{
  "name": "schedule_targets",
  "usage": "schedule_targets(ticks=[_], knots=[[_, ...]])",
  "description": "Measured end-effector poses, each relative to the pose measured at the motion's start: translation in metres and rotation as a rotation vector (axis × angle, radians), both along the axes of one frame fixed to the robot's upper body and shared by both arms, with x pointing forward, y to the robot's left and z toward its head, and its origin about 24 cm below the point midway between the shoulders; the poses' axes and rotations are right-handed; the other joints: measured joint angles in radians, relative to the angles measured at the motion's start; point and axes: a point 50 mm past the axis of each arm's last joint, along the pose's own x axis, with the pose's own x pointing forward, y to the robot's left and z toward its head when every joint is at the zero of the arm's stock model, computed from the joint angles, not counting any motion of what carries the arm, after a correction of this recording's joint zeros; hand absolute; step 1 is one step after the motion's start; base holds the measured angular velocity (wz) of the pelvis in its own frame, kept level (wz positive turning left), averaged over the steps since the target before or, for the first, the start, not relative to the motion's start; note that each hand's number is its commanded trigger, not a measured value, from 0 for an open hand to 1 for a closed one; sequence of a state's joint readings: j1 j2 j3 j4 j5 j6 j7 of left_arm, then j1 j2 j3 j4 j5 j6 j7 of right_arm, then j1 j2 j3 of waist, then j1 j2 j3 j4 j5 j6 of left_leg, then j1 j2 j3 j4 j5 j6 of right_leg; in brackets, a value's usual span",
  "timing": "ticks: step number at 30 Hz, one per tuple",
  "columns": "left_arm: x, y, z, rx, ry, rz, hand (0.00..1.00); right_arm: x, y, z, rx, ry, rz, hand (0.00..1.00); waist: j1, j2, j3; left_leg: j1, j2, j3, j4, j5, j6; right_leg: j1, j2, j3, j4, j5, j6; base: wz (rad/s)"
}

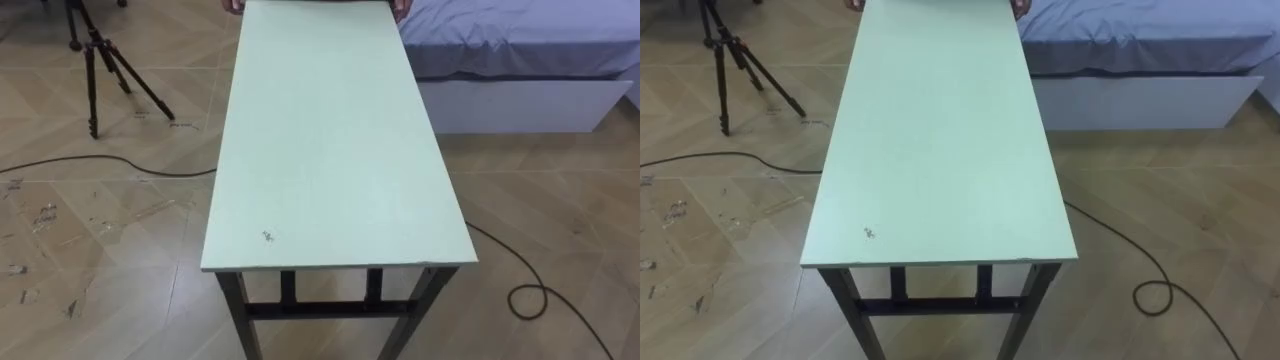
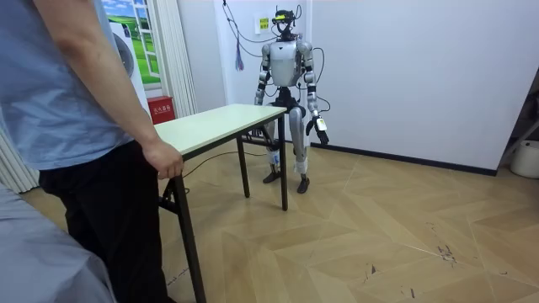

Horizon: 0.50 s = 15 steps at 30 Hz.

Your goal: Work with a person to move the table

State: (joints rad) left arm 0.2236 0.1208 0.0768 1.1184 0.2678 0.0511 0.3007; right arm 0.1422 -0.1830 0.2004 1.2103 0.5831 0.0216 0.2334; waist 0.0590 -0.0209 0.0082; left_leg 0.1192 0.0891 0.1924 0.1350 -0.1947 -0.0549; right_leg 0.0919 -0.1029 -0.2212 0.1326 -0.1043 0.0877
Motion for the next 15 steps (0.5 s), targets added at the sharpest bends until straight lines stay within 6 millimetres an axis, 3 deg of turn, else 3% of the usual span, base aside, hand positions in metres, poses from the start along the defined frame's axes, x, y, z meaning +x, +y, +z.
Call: schedule_targets(ticks=[6,7,8,10,15], knots=[[0.0,0.0,0.0,0.0,-0.008,0.0,0.0,0.001,0.0,0.0,0.007,-0.004,0.001,0.0,0.0,0.002,-0.003,-0.001,0.0,-0.001,0.0,0.0,0.0,-0.001,0.0,-0.001,0.0,0.0,0.0,0.0],[-0.001,0.0,0.0,-0.001,-0.006,0.002,0.0,0.0,0.001,0.0,0.008,0.0,0.0,0.0,0.0,-0.003,-0.0005,-0.001,0.0,-0.001,0.0,0.0,0.0,-0.001,0.0,-0.001,0.0,0.0,0.0,0.0],[-0.001,0.0,0.0,-0.003,-0.006,0.006,0.0,0.0,0.001,0.0,0.01,-0.001,-0.003,0.0,0.001,-0.002,-0.0034,-0.001,0.0,-0.001,0.0,0.0,0.0,0.0,0.0,-0.002,0.0,0.0,0.0,0.0],[-0.003,-0.002,-0.001,-0.032,-0.015,0.074,0.0,-0.002,0.003,-0.001,0.018,0.01,-0.021,0.0,0.001,-0.012,0.0005,-0.002,0.0,-0.001,-0.001,0.0,0.0,0.0,0.0,-0.002,0.0,0.0,0.0,0.0],[-0.011,-0.006,-0.004,-0.179,-0.059,0.337,0.0,-0.002,0.005,-0.002,0.044,0.008,-0.052,0.0,0.003,-0.009,-0.0026,-0.005,0.0,0.0,-0.002,0.0,0.0,-0.005,0.0,-0.002,0.0,0.0,0.0,0.0]])
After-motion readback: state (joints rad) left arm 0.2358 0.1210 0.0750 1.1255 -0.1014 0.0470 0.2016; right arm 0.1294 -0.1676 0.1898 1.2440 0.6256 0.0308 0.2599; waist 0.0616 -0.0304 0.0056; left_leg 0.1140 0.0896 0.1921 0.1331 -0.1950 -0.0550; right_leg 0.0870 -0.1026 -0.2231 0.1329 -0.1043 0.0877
